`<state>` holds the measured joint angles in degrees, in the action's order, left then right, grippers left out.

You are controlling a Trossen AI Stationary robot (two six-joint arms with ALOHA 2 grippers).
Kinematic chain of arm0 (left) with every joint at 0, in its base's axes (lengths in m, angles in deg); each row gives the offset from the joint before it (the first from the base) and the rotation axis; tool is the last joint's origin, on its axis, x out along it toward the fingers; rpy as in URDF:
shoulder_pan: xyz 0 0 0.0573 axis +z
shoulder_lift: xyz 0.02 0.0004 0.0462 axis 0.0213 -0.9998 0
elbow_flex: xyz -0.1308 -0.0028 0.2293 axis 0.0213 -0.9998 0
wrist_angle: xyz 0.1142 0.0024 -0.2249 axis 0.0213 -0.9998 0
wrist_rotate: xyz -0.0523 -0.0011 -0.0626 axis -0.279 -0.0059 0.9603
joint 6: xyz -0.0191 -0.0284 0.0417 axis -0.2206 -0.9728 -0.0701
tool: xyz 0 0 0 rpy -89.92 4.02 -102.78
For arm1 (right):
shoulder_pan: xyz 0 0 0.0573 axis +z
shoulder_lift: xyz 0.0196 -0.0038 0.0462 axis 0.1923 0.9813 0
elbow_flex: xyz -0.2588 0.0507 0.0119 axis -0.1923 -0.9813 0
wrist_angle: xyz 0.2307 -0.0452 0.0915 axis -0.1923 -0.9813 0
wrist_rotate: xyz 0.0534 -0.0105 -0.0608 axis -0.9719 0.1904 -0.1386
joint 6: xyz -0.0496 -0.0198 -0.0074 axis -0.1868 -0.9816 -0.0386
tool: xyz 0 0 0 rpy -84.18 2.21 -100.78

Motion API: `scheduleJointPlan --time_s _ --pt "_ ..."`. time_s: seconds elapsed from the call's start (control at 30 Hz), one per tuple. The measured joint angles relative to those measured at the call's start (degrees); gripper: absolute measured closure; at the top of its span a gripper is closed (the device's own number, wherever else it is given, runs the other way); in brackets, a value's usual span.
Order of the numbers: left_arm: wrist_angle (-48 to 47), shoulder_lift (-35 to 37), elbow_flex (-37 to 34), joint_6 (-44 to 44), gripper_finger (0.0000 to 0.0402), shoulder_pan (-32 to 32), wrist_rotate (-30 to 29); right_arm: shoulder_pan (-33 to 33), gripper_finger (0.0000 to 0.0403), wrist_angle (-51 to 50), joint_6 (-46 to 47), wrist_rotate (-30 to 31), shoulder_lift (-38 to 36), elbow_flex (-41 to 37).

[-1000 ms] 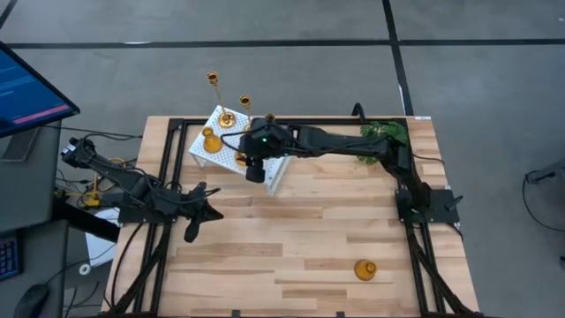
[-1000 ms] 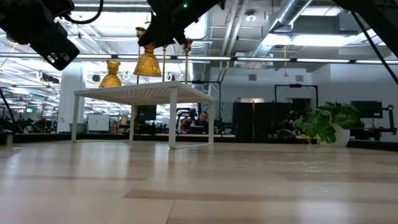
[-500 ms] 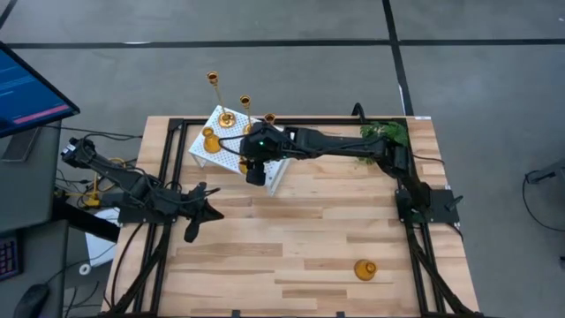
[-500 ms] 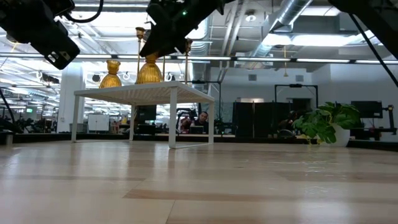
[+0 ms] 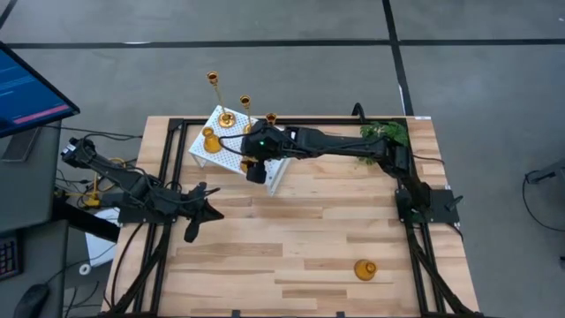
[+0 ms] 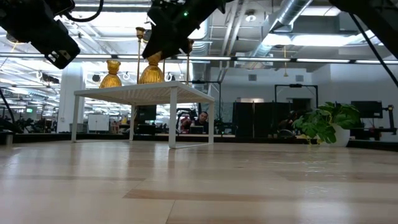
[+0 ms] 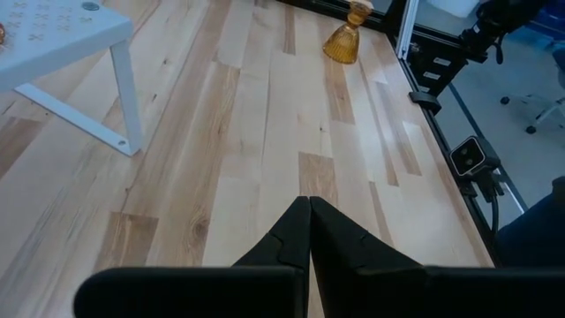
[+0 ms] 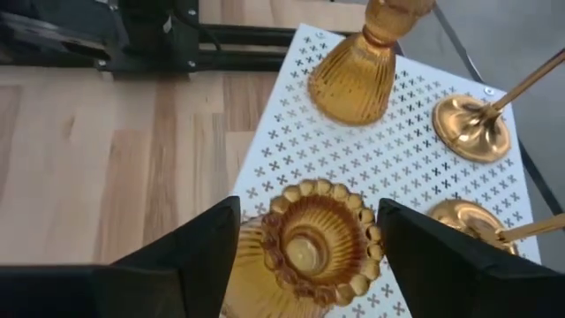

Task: Pick & Place candle stick holders
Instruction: Put the top brown glass candle holder on the shelf aligned with the other brown glass candle holder

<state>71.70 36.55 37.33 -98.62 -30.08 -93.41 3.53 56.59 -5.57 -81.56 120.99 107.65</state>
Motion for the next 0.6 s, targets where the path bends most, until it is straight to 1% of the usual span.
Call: scheduleJointPlan --time_s 0.1,0.23,0.33,0.5,0.6 --pt "0.06 0.0 0.0 0.0 0.0394 0.02 -0.01 0.58 0.0144 -0.33 -0.97 1.24 -0.09 0.24" --pt "0.19 0.0 0.0 -0.02 0.0394 0.0 -0.01 1.2 0.0143 -3.24 -2.57 2.81 -0.11 3.28" --pt "0.29 0.01 0.0 0.0 0.0394 0.02 0.0 1.39 0.0143 -6.37 -2.84 3.69 -0.18 4.96" --pt "0.32 0.0 0.0 0.0 0.0394 0.0 -0.01 1.6 0.0143 -11.24 -4.33 7.12 -0.11 7.82" --pt "0.34 0.01 0.0 0.0 0.0394 0.0 -0.01 2.04 0.0143 -14.78 -4.44 7.39 -0.11 9.73"
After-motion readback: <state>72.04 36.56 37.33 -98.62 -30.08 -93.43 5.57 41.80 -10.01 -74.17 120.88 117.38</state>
